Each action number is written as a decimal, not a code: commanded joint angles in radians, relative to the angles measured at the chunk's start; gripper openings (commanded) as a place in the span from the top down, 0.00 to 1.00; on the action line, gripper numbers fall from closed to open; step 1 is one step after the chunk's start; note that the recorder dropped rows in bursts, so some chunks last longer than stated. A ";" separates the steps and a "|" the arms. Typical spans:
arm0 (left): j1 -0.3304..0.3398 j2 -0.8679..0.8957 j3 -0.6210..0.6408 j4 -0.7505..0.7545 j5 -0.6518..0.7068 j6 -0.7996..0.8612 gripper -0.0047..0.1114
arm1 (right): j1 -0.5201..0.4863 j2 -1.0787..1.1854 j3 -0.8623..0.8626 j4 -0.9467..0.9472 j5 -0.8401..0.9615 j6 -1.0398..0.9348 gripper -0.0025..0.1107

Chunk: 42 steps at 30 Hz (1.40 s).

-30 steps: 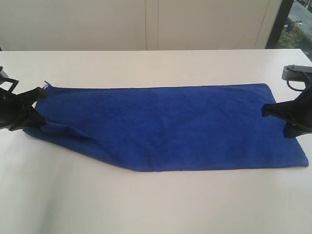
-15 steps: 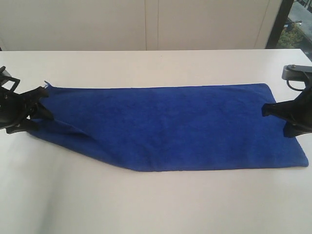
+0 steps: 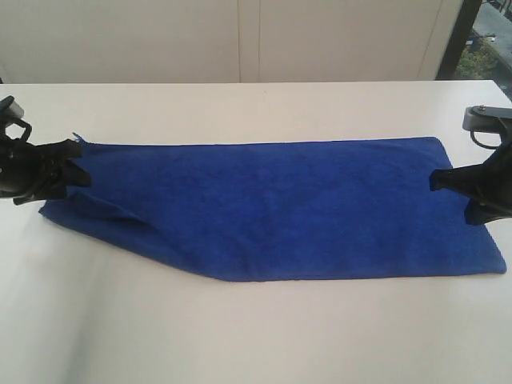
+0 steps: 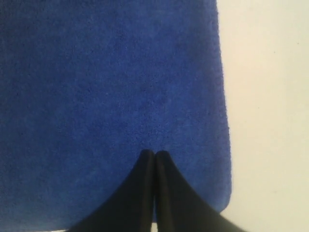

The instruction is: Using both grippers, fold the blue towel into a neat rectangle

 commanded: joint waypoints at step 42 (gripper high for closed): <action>-0.004 0.094 -0.005 -0.085 0.232 0.182 0.96 | -0.006 -0.012 0.003 -0.002 -0.011 -0.009 0.98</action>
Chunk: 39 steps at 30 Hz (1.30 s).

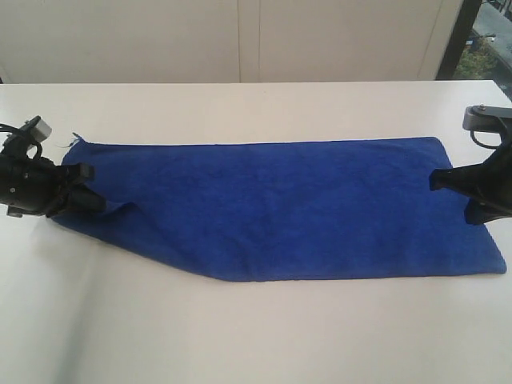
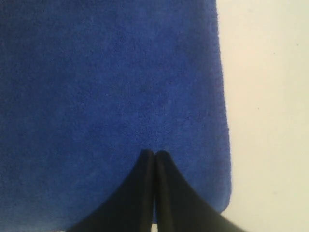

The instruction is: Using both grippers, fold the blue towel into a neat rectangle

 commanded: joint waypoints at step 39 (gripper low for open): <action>0.225 -0.083 -0.005 0.541 0.380 -0.275 0.87 | -0.006 -0.012 0.003 0.006 -0.003 -0.009 0.98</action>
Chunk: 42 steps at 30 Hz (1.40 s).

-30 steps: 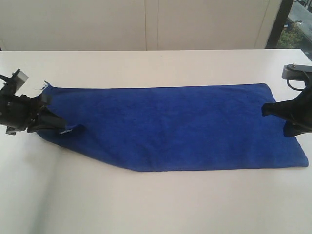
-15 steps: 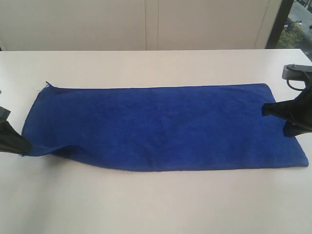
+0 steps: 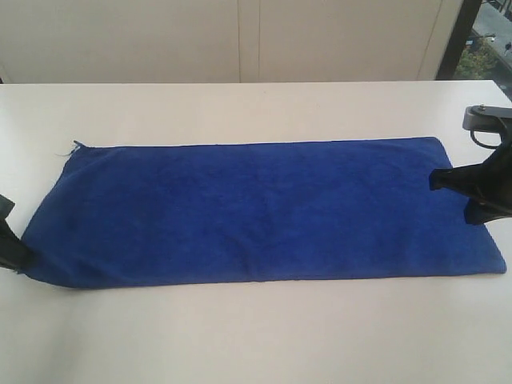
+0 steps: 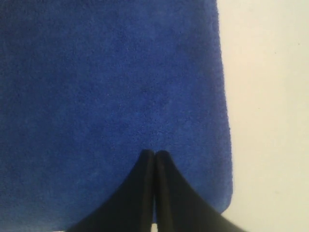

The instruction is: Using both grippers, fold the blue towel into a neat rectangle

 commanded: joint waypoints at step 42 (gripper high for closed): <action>-0.099 -0.066 0.026 0.075 -0.032 0.070 0.96 | -0.006 0.043 -0.071 0.002 0.022 -0.009 0.98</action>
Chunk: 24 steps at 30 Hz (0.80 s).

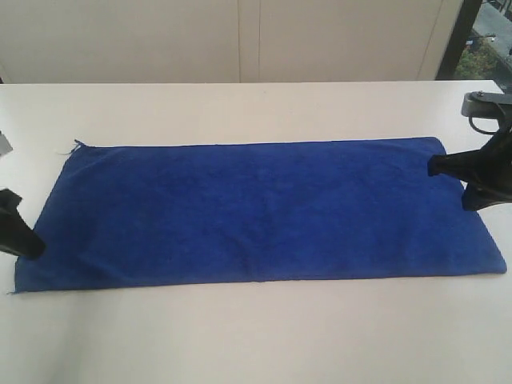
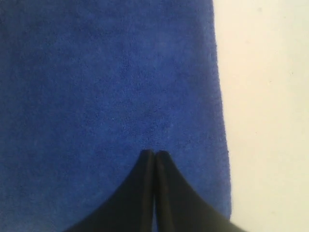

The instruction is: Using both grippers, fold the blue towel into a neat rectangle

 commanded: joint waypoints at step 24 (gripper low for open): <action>-0.043 0.028 0.137 0.164 -0.250 0.005 0.96 | -0.006 0.020 -0.003 0.002 -0.007 -0.009 0.98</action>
